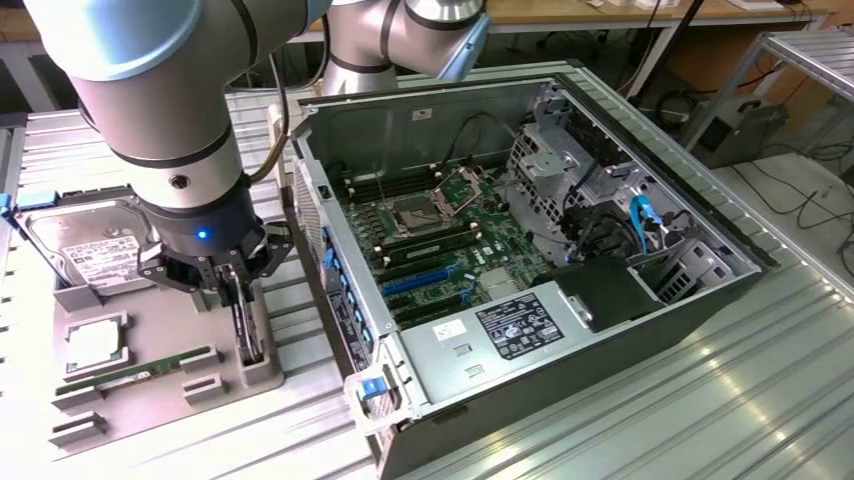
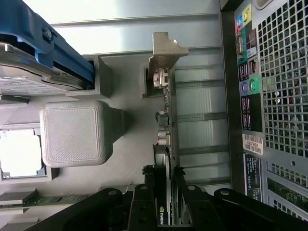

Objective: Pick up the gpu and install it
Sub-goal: 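Pick up the gpu and move the gpu toward the slot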

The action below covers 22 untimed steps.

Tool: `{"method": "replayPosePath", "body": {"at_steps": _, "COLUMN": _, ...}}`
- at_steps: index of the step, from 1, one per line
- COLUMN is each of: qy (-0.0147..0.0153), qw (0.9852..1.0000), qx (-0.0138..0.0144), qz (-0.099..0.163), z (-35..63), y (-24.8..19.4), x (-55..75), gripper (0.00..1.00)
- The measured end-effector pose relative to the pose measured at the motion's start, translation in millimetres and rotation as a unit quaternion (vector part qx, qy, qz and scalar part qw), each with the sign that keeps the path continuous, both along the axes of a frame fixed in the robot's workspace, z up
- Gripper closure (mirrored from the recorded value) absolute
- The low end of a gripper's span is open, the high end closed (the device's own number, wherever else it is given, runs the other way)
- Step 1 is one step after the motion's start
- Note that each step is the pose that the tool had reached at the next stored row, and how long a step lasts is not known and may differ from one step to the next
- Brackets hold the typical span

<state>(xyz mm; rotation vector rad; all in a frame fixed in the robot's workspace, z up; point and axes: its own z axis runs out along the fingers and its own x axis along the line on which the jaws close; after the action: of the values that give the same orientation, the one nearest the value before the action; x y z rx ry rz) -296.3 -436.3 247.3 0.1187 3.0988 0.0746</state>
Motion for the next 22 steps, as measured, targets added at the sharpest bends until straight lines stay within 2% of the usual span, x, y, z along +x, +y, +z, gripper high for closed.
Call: {"method": "replayPosePath", "body": {"at_steps": 22, "qy": 0.0, "qw": 1.0, "qx": 0.0, "qz": 0.0, "z": 0.0, "y": 0.0, "x": 0.0, "gripper": 0.74}}
